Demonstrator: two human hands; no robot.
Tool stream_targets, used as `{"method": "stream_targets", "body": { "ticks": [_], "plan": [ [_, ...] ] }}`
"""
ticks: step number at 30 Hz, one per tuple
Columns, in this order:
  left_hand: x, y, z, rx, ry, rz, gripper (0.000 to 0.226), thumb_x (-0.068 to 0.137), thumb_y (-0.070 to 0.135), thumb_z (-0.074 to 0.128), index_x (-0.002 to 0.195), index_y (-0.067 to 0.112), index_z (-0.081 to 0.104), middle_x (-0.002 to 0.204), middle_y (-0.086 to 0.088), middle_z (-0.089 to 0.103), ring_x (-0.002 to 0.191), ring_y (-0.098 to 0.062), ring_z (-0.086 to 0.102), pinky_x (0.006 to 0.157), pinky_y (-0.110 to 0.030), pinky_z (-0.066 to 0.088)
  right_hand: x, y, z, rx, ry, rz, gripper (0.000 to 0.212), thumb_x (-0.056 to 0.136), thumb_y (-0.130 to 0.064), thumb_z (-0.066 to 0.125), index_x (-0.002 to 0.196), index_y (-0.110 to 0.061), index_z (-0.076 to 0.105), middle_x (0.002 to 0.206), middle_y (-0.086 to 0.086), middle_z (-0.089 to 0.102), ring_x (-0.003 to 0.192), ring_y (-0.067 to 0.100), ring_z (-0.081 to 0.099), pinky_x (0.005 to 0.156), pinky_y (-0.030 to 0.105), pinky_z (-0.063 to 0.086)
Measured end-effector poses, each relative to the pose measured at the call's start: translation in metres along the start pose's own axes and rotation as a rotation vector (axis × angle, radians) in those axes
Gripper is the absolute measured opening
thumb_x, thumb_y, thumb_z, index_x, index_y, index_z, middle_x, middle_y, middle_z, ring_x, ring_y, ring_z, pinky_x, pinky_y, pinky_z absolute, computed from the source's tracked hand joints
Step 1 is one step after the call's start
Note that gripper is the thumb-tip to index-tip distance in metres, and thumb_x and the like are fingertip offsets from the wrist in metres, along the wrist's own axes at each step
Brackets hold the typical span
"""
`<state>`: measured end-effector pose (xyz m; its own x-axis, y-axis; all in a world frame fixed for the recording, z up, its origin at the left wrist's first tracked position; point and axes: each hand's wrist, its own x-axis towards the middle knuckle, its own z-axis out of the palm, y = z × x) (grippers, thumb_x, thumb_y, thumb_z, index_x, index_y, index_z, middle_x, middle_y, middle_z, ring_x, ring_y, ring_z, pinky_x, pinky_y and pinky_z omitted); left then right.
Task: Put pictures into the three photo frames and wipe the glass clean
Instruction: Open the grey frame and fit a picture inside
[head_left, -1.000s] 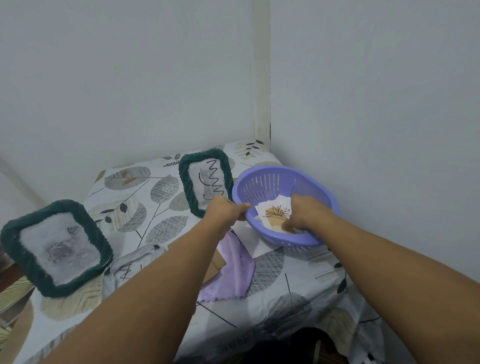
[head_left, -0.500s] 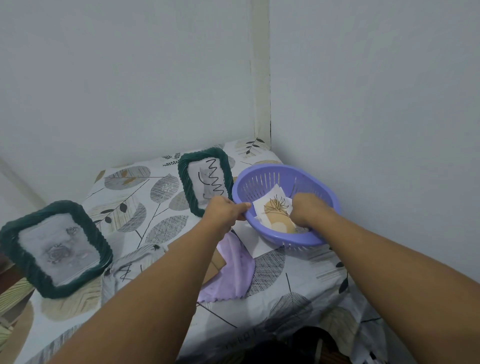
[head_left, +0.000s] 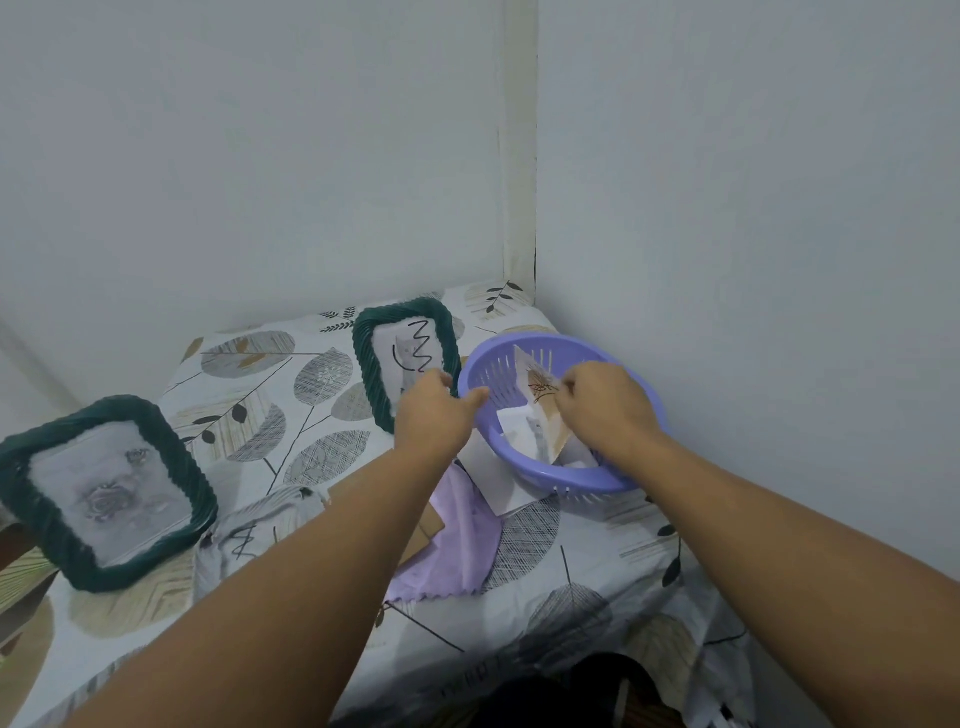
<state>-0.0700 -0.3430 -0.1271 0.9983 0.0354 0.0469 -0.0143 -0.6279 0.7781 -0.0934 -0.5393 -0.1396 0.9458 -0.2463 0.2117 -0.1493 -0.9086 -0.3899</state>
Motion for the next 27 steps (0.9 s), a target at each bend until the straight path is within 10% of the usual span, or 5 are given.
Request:
{"method": "stream_targets", "body": {
  "ticks": [8,13,22,27],
  "plan": [
    [-0.02,0.028,-0.046,-0.491,-0.104,-0.108,0.055,0.091,0.063,0.06,0.087,0.01,0.073,0.087,-0.006,0.078,0.052,-0.002,0.059,0.062,-0.028,0.047,-0.032,-0.073,-0.009,0.026,0.261,-0.322,0.029,0.102,-0.035,0.048,0.086,-0.023,0.069,0.077,-0.004,0.05,0.069,0.028,0.057,0.057,0.034,0.033],
    [-0.026,-0.003,-0.093,-0.579,0.062,-0.125,0.031,0.093,0.03,0.071,0.07,0.013,0.061,0.065,-0.004,0.065,0.041,-0.006,0.045,0.039,-0.016,0.033,-0.059,-0.131,0.007,0.047,0.311,-0.554,0.035,0.097,-0.043,0.044,0.102,-0.027,0.076,0.081,-0.002,0.059,0.07,0.025,0.062,0.061,0.036,0.048],
    [-0.057,-0.116,-0.178,-0.65,0.021,-0.286,0.016,0.1,0.02,0.062,0.108,0.007,0.068,0.053,0.005,0.044,0.047,-0.01,0.029,0.048,-0.023,0.024,-0.087,-0.198,0.05,0.642,-0.374,-0.213,0.056,0.097,-0.054,0.057,0.146,-0.028,0.048,0.133,0.002,0.057,0.117,0.02,0.059,0.102,0.044,0.049],
    [-0.078,-0.161,-0.199,-0.677,-0.061,-0.34,0.021,0.1,0.021,0.062,0.109,0.003,0.068,0.052,0.002,0.037,0.05,-0.012,0.025,0.056,-0.028,0.019,-0.098,-0.216,0.074,0.873,-0.721,-0.06,0.039,0.092,-0.032,0.074,0.128,-0.024,0.061,0.102,-0.002,0.074,0.072,0.004,0.072,0.075,0.024,0.057]
  ]
}}
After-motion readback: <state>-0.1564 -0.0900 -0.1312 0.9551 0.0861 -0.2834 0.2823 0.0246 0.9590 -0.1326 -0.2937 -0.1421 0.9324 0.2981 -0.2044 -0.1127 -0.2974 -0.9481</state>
